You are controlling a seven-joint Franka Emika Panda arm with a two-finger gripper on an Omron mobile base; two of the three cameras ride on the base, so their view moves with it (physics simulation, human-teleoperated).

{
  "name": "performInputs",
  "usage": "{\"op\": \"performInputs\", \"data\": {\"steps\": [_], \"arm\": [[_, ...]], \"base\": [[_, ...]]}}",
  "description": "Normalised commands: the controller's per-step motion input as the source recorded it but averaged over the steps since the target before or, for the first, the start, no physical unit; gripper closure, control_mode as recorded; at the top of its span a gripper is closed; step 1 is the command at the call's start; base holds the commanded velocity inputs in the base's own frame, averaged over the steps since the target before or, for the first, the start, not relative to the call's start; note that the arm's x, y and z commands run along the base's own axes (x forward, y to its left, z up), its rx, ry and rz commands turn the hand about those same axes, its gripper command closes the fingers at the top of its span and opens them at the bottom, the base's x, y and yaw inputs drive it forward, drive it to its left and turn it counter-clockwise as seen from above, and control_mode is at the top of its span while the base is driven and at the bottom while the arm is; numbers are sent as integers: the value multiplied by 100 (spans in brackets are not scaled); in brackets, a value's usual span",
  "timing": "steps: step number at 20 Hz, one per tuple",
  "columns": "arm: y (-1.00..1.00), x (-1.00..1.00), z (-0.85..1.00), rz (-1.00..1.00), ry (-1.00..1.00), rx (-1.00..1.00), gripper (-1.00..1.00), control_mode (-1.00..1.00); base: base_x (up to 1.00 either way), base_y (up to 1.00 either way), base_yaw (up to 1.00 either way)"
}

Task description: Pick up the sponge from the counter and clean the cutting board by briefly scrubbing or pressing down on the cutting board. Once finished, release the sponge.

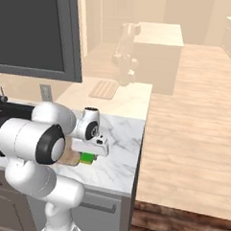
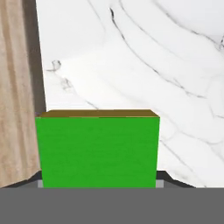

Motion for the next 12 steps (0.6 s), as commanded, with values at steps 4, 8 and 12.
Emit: {"op": "performInputs", "data": {"steps": [4,8,12], "arm": [[-56,0,0,0,0,0,100,-100],[-46,0,0,0,0,0,100,-100],[-35,2,-2,0,0,0,100,-100]], "base": [[0,0,0],[0,0,0],[0,0,0]]}}
